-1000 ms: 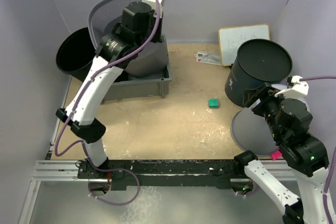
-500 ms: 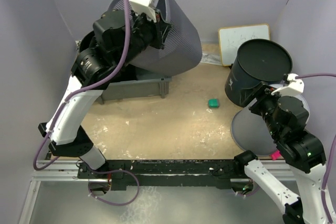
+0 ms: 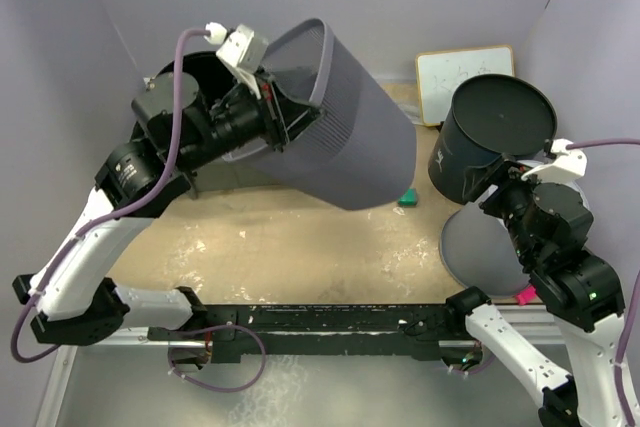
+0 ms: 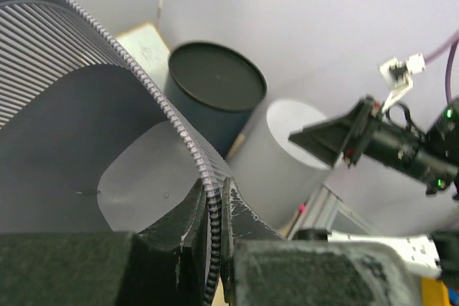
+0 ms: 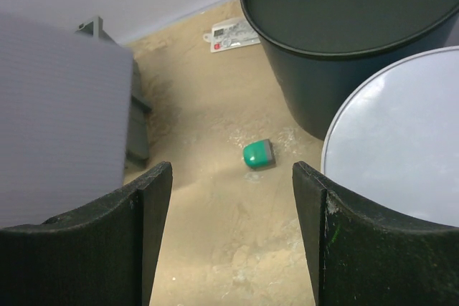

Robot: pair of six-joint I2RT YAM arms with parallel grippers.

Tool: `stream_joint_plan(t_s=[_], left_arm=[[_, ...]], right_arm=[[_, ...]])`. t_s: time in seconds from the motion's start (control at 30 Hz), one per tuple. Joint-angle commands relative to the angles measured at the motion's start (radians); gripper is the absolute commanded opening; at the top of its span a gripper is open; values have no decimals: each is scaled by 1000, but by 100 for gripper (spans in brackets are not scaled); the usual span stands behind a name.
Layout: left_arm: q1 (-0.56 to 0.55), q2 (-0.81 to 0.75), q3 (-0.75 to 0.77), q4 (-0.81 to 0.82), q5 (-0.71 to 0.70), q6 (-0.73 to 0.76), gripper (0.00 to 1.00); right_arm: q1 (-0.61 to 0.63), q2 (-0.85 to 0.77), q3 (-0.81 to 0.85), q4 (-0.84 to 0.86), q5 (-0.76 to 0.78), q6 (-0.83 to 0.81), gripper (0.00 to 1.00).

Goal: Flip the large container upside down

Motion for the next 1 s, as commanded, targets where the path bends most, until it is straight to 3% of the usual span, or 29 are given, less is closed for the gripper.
stream_joint_plan(t_s=[0.0, 0.13, 0.37, 0.47, 0.7, 0.97], left_arm=[[1, -119, -202, 286, 155, -92, 0], [1, -255, -499, 455, 250, -148, 0], [-1, -438, -916, 741, 268, -295, 0], [-2, -455, -1005, 770, 268, -319, 0], [-4, -564, -1200, 658, 50, -314, 0], [-4, -653, -1266, 340, -57, -304, 49]], right_arm=[[5, 1, 52, 29, 65, -50, 71], [5, -3, 49, 30, 57, -61, 71], [5, 16, 63, -6, 25, -71, 73], [5, 32, 66, -15, 6, -93, 73], [5, 91, 68, -35, -129, -125, 74], [5, 146, -8, -39, -402, -141, 76]])
